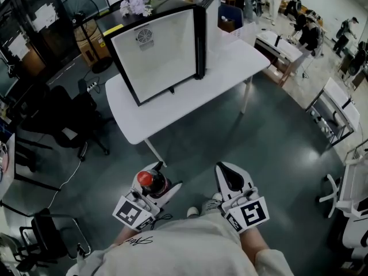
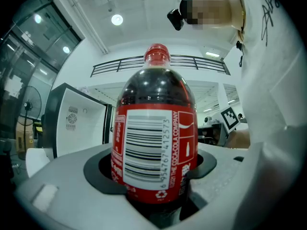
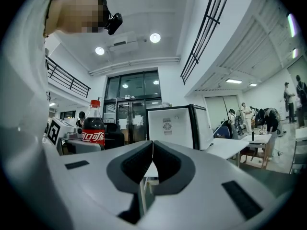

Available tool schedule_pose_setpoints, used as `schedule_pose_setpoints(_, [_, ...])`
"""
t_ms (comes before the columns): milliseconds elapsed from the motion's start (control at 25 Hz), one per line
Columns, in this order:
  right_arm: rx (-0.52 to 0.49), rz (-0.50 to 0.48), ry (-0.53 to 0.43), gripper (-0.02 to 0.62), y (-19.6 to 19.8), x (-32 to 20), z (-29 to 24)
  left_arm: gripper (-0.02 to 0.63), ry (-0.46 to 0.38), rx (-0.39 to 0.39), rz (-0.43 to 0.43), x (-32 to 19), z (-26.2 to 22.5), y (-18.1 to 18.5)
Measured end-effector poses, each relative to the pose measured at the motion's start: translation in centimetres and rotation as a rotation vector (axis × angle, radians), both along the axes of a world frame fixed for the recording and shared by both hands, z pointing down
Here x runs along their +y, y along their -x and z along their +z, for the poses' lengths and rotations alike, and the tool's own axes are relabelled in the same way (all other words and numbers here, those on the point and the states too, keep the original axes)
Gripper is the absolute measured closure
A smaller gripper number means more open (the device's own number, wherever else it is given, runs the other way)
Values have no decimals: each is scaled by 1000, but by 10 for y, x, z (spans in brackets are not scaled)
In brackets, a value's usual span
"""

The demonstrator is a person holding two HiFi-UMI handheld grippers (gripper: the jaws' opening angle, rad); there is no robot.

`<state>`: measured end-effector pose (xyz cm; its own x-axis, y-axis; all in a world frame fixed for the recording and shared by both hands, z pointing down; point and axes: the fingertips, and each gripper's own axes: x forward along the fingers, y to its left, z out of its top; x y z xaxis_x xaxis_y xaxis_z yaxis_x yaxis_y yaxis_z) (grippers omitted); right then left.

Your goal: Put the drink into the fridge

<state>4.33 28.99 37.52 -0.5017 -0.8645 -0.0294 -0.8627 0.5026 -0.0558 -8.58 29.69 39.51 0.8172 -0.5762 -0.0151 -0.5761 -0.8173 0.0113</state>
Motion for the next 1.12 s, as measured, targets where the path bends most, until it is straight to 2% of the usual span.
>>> schedule_pose_setpoints(160, [2, 9, -4, 584, 0, -3, 0, 281, 24, 9, 17, -5, 3, -4])
schedule_pose_setpoints(360, [8, -3, 7, 584, -6, -14, 5, 282, 4, 17, 6, -20, -1, -8])
schedule_pose_setpoints(760, [22, -79, -28, 584, -7, -65, -8, 282, -1, 12, -46, -64, -10, -18])
schedule_pose_setpoints(1120, [24, -97, -4, 584, -28, -108, 1, 282, -13, 7, -60, -106, -13, -39])
